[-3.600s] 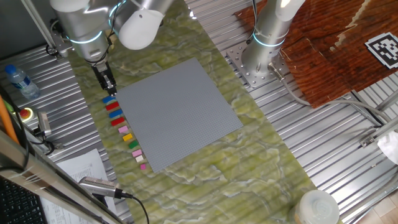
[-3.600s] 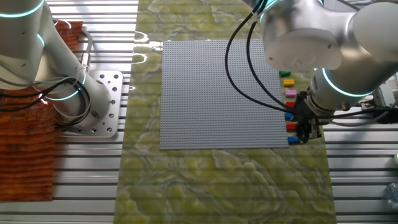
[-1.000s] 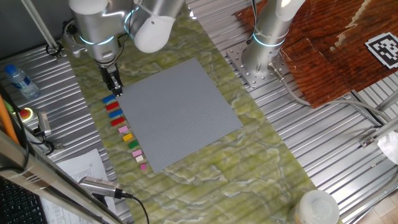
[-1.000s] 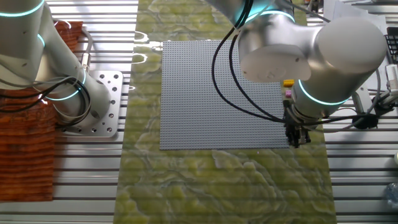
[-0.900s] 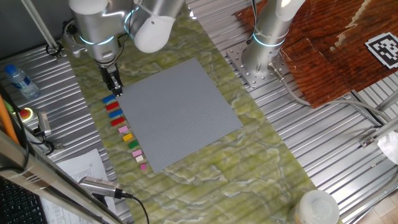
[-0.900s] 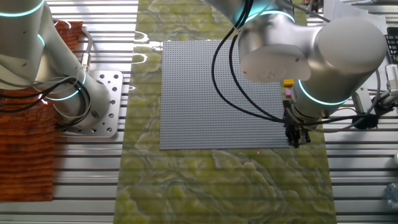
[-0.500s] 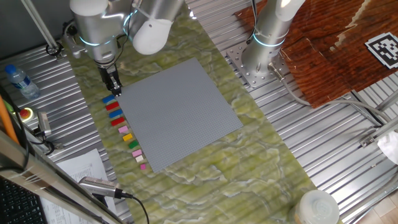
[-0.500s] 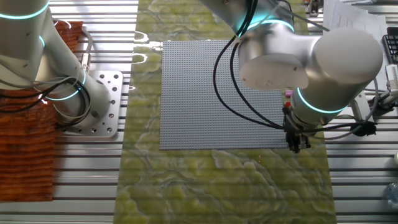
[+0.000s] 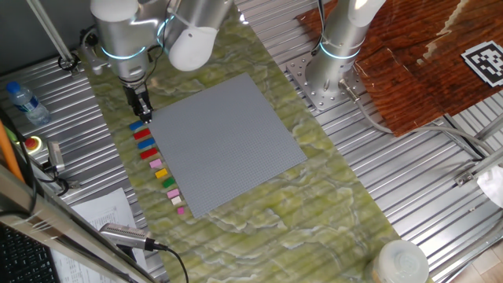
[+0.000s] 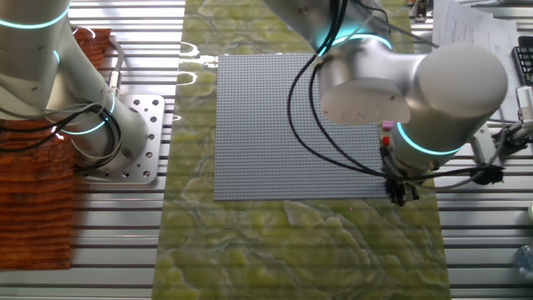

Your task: Stack small Lego blocks one on top of the other

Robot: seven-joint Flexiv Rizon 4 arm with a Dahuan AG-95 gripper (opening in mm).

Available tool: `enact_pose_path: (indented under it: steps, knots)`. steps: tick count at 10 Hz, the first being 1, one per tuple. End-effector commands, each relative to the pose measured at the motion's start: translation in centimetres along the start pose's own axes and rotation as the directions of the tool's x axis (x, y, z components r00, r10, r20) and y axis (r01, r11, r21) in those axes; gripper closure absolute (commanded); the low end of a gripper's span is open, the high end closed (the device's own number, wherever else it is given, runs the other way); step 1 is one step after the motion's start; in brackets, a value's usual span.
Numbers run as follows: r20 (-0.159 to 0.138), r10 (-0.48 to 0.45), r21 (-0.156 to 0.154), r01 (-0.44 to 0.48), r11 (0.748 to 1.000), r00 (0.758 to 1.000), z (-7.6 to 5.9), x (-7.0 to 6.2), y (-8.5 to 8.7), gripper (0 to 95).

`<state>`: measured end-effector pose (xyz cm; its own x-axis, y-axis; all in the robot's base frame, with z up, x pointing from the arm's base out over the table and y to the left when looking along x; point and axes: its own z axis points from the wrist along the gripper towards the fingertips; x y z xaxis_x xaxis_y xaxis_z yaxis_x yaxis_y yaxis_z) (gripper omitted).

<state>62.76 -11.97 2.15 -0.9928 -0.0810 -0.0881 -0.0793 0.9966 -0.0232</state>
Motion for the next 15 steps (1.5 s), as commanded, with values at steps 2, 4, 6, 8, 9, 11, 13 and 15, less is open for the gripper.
enact_pose_path:
  steps: [2, 4, 6, 8, 9, 11, 13, 15]
  knots:
    - [0.001, -0.001, 0.005, 0.001, 1.000, 1.000, 0.3, -0.6, 0.1, 57.0]
    - [0.002, -0.004, 0.007, 0.004, 1.000, 1.000, 0.6, -0.6, -0.1, 76.0]
    - [0.004, -0.003, 0.007, 0.003, 1.000, 1.000, 0.7, -0.7, 0.0, 76.0]
    - [0.004, 0.002, 0.007, -0.002, 1.000, 1.000, 0.9, -1.1, 0.1, 76.0]
    - [0.004, 0.006, 0.007, -0.006, 1.000, 1.000, 1.0, -1.3, 0.1, 76.0]
    - [0.004, 0.008, 0.008, -0.008, 1.000, 1.000, 1.1, -1.5, 0.2, 76.0]
    - [0.002, 0.006, 0.009, -0.006, 1.000, 1.000, 1.1, -1.5, 0.2, 76.0]
    - [0.002, 0.005, 0.007, -0.005, 1.000, 1.000, 1.0, -1.5, 0.1, 76.0]
